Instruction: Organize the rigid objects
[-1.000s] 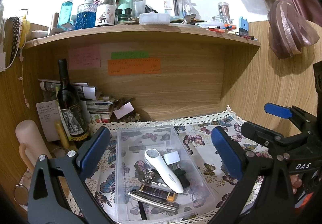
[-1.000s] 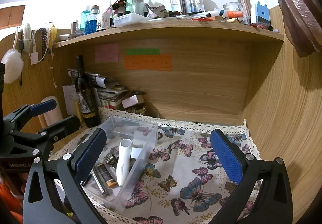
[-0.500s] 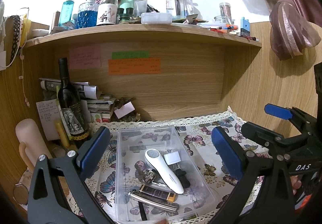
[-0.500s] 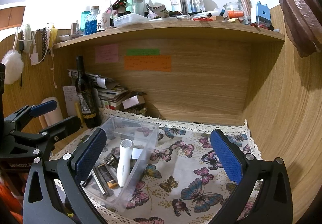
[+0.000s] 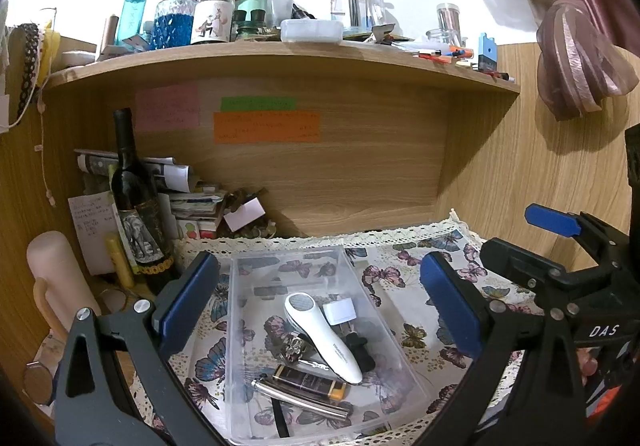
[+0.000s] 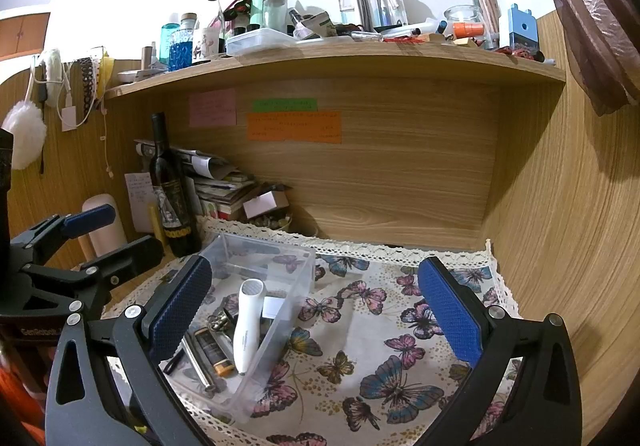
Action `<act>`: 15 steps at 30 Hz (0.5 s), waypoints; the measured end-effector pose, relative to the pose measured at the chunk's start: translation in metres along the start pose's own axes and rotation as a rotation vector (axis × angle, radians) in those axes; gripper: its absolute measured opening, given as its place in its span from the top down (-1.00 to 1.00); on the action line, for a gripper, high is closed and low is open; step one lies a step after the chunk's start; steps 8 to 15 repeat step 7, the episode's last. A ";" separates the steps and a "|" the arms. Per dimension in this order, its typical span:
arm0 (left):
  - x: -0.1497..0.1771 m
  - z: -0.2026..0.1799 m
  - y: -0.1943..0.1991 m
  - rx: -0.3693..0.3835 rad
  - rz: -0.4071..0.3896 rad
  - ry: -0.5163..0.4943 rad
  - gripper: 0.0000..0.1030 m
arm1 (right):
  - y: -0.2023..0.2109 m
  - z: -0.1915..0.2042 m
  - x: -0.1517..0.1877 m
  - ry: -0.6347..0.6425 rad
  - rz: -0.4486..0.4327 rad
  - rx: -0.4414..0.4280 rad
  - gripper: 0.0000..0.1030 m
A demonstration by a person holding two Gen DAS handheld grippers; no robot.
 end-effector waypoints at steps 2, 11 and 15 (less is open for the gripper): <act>0.001 0.000 -0.001 0.002 0.003 0.000 -0.98 | 0.000 0.000 0.000 0.001 0.001 0.000 -1.00; 0.002 0.001 -0.004 0.005 0.011 0.012 -0.98 | -0.001 -0.002 -0.003 -0.010 0.001 0.006 -1.00; 0.002 0.001 -0.004 0.005 0.011 0.012 -0.98 | -0.001 -0.002 -0.003 -0.010 0.001 0.006 -1.00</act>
Point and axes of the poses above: each gripper's, at about its wrist camera, not at the fingertips, and y roughly against the way its jaws point, z to its left, x to its underside, the point moved 6 cm from there along -y, roughly the way its jaws point, and after that the axes turned 7 degrees about -z, right-handed, at the moved point
